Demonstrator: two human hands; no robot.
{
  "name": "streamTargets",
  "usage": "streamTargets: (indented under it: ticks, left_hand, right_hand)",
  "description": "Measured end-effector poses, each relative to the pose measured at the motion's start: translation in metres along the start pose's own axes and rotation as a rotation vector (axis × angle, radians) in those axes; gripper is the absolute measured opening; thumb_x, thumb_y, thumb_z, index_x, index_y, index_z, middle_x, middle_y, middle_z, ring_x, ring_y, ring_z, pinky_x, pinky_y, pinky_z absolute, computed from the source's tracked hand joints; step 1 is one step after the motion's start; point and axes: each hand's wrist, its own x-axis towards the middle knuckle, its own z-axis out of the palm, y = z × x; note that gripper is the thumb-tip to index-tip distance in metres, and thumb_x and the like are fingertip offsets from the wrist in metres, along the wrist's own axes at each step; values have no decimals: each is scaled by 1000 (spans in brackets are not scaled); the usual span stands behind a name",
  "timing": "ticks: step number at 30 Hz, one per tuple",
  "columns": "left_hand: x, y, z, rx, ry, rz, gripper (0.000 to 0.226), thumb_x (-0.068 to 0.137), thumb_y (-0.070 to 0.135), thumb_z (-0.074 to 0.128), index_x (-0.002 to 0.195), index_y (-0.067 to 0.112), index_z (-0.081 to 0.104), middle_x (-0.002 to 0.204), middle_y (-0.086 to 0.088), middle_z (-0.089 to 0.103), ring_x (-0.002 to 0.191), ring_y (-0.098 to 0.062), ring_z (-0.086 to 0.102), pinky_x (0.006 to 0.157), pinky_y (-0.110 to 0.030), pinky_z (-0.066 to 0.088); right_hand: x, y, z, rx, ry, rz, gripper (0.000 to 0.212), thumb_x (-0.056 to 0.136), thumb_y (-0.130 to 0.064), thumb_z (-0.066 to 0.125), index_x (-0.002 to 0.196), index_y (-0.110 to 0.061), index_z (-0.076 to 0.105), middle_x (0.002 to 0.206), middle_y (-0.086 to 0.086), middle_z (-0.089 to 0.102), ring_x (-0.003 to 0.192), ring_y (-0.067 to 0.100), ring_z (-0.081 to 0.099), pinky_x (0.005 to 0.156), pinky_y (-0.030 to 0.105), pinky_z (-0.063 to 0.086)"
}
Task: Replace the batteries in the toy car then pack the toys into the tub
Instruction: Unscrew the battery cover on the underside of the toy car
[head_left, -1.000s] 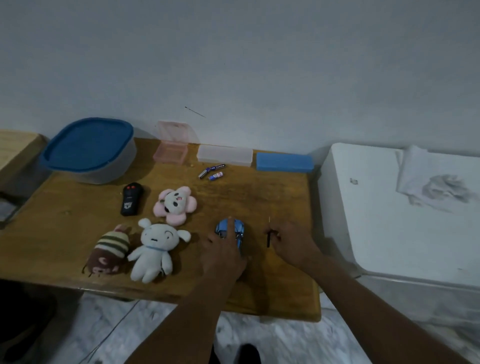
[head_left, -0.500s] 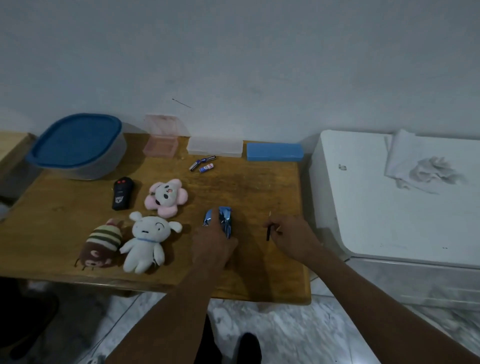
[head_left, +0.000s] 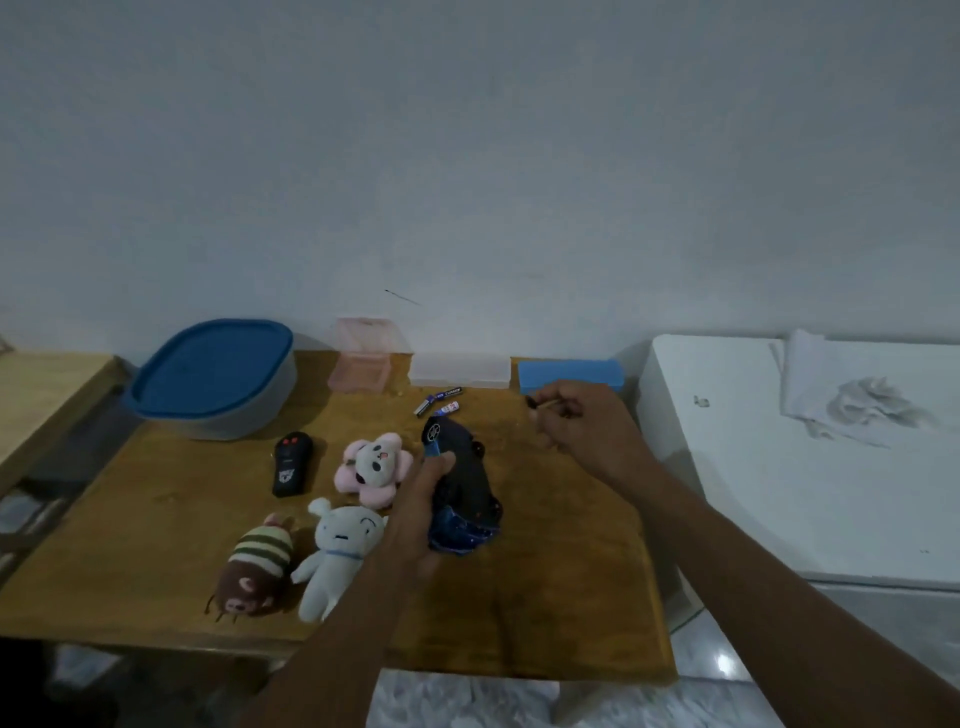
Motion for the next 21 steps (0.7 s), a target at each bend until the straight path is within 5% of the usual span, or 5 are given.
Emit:
streamTargets:
  ticks: [7, 11, 14, 17, 21]
  left_hand:
    - [13, 21, -15, 56, -106, -69, 34, 95, 25, 50, 122, 7, 57, 111, -22, 66, 93, -37, 64, 78, -43, 53]
    - [23, 24, -34, 173, -149, -124, 38, 93, 23, 51, 125, 3, 54, 122, -24, 63, 110, -41, 60, 82, -44, 53]
    - [26, 29, -46, 181, -244, -125, 31, 96, 16, 46, 125, 22, 52, 120, -19, 64, 109, -39, 62, 79, -43, 53]
    - [28, 29, -54, 180, -377, -105, 48, 97, 7, 40, 128, 44, 42, 119, -11, 65, 109, -38, 62, 85, -48, 53]
    - [30, 25, -59, 298, -446, -60, 75, 90, -5, 52, 145, 40, 28, 125, -3, 60, 111, -32, 61, 81, -42, 56]
  right_hand:
    - [7, -30, 21, 89, 79, 84, 9, 87, -14, 68, 94, -20, 69, 78, 6, 72, 57, 3, 64, 59, 16, 51]
    - [6, -36, 35, 84, 123, 124, 10, 86, -16, 68, 91, -24, 69, 76, 2, 72, 59, 6, 66, 61, 21, 50]
    - [0, -39, 44, 59, 166, 145, 13, 86, -17, 67, 89, -30, 68, 73, -3, 72, 60, 5, 67, 63, 21, 52]
    - [-8, -41, 51, 37, 193, 178, 12, 86, -16, 67, 93, -26, 69, 72, -4, 72, 60, 5, 67, 63, 22, 55]
    - [-18, -42, 54, 64, 220, 210, 14, 87, -13, 67, 101, -14, 70, 73, -2, 71, 58, 5, 65, 60, 19, 52]
